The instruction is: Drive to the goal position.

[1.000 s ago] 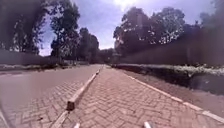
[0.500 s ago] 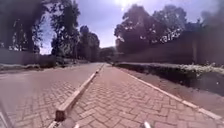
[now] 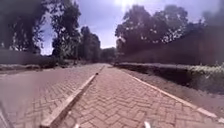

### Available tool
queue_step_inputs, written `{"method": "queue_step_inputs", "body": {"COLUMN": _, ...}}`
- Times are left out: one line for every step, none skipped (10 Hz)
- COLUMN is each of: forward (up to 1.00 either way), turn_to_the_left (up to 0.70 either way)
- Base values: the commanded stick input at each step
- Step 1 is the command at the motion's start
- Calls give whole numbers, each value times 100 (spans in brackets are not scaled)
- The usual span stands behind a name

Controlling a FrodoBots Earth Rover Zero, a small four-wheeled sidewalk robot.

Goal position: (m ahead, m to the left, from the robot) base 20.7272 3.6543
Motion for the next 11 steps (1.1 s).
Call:
{"method": "queue_step_inputs", "body": {"forward": 70, "turn_to_the_left": 0}}
{"method": "queue_step_inputs", "body": {"forward": 70, "turn_to_the_left": 0}}
{"method": "queue_step_inputs", "body": {"forward": 70, "turn_to_the_left": 0}}
{"method": "queue_step_inputs", "body": {"forward": 70, "turn_to_the_left": 0}}
{"method": "queue_step_inputs", "body": {"forward": 70, "turn_to_the_left": 0}}
{"method": "queue_step_inputs", "body": {"forward": 70, "turn_to_the_left": 0}}
{"method": "queue_step_inputs", "body": {"forward": 70, "turn_to_the_left": 0}}
{"method": "queue_step_inputs", "body": {"forward": 70, "turn_to_the_left": 0}}
{"method": "queue_step_inputs", "body": {"forward": 70, "turn_to_the_left": 0}}
{"method": "queue_step_inputs", "body": {"forward": 70, "turn_to_the_left": 0}}
{"method": "queue_step_inputs", "body": {"forward": 70, "turn_to_the_left": 0}}
